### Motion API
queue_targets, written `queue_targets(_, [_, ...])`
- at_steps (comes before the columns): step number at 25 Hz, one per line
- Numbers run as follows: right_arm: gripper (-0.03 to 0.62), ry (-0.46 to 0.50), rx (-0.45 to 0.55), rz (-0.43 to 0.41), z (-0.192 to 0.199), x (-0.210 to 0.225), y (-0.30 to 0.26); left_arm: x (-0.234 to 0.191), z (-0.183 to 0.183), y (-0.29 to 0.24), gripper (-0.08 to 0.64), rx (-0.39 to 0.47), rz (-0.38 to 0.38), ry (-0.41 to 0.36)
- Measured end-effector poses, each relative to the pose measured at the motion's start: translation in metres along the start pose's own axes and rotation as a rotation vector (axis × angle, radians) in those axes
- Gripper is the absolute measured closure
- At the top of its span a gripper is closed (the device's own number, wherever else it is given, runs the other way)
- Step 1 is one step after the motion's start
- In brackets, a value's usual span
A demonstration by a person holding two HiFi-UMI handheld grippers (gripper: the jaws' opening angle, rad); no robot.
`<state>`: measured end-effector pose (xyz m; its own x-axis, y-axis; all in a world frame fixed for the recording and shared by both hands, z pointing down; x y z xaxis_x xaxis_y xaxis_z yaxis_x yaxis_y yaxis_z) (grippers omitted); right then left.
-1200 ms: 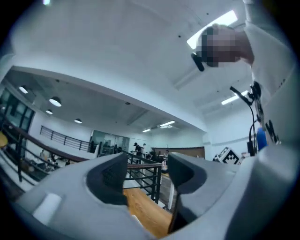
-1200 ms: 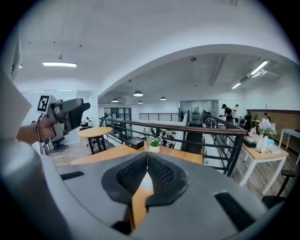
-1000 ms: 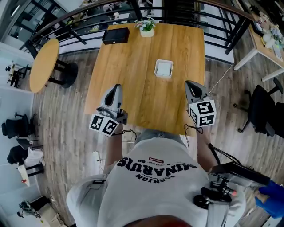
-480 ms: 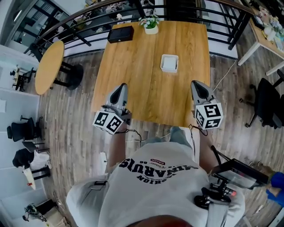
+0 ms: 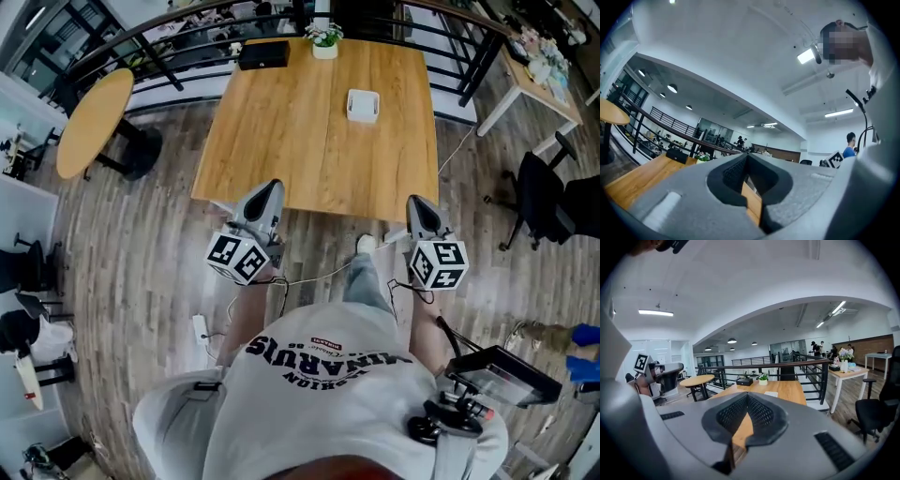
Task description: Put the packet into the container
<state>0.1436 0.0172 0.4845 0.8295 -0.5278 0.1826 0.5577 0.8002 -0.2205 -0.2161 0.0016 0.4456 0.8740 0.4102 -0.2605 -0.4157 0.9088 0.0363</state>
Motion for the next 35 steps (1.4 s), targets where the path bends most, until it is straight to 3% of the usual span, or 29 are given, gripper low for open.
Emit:
queue_targets(7, [0.583, -0.023, -0.056, 0.069, 0.059, -0.122, 0.102, 0.016, 0.020, 0.137, 0.558, -0.045, 0.079, 0.034])
queue_targets(14, [0.584, 0.031, -0.028, 0.076, 0.059, -0.192, 0.169, 0.053, 0.027, 0.217, 0.558, -0.113, 0.155, 0.058])
queue_targets(26, [0.584, 0.038, 0.006, 0.049, 0.065, -0.212, 0.221, 0.118, 0.030, 0.248, 0.559, -0.175, 0.193, 0.066])
queue_targets(35, [0.584, 0.070, 0.008, 0.037, 0.053, -0.210, 0.221, 0.117, 0.014, 0.243, 0.558, -0.135, 0.190, 0.063])
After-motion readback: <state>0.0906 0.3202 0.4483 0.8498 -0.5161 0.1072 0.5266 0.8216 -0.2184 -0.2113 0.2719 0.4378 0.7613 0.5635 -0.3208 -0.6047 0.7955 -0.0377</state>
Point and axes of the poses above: the fingertips, and each gripper's own axes: y backward along the fingers, x to its right, z out of its underside, the point moved 9 cm from there along y, backward along the fingers, and after that the axes turned 12 degrees about -z, right-handed, at the moved point
